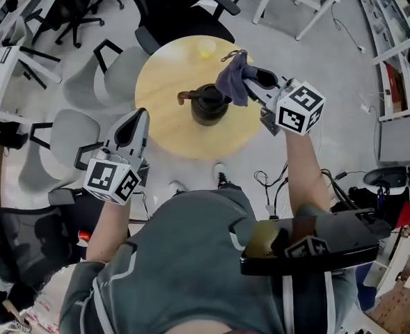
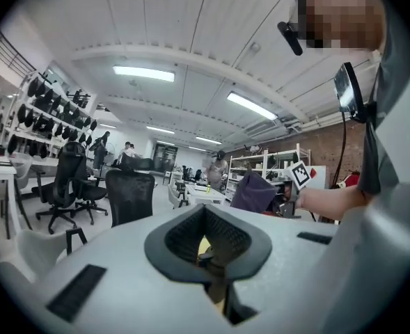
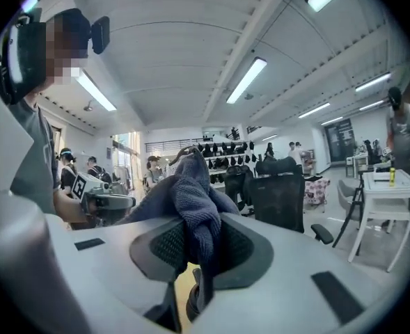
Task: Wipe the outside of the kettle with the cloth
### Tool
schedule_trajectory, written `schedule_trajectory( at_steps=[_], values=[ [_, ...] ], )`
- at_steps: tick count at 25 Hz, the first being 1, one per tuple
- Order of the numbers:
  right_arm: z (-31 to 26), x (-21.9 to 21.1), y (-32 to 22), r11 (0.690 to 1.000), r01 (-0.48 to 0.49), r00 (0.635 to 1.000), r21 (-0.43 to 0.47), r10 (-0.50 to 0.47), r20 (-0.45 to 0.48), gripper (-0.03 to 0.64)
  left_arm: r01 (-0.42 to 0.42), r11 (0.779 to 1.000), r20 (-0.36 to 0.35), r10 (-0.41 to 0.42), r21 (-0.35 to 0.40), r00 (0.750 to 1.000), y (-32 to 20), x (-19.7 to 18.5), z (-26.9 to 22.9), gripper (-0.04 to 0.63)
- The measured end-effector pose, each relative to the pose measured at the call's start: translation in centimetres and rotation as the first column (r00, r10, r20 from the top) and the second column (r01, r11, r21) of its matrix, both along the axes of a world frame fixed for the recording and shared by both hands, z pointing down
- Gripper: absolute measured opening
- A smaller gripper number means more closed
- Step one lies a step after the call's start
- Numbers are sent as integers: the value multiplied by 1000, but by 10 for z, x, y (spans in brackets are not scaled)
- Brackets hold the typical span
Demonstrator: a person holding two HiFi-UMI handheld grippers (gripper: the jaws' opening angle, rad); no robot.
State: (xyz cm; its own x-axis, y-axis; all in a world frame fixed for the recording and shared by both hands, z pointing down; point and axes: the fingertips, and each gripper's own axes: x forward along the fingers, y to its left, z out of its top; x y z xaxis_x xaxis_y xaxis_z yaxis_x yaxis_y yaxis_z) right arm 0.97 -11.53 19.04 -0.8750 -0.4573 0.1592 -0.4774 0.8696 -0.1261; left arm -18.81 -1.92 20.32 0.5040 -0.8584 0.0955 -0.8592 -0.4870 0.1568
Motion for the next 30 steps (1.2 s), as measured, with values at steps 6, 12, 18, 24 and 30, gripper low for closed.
schedule_trajectory(
  at_steps=[6, 12, 18, 24, 30],
  values=[
    [-23, 8, 18, 991, -120, 993, 53, 119, 26, 97, 27, 1000, 1, -27, 15, 1000, -5, -11, -12, 9],
    [-42, 15, 22, 974, -209, 978, 87, 208, 20, 97, 91, 995, 38, -93, 37, 995, -12, -26, -26, 9],
    [-49, 16, 30, 961, -256, 967, 103, 254, 40, 95, 126, 990, 45, -129, 65, 991, -10, -23, -37, 9],
    [-45, 24, 26, 958, -270, 963, 94, 268, 34, 95, 161, 985, 38, -164, 69, 986, -11, -15, -40, 9],
    [-46, 38, 18, 956, -278, 960, 92, 276, 36, 95, 185, 980, 40, -188, 70, 981, -12, -5, -42, 9]
  ],
)
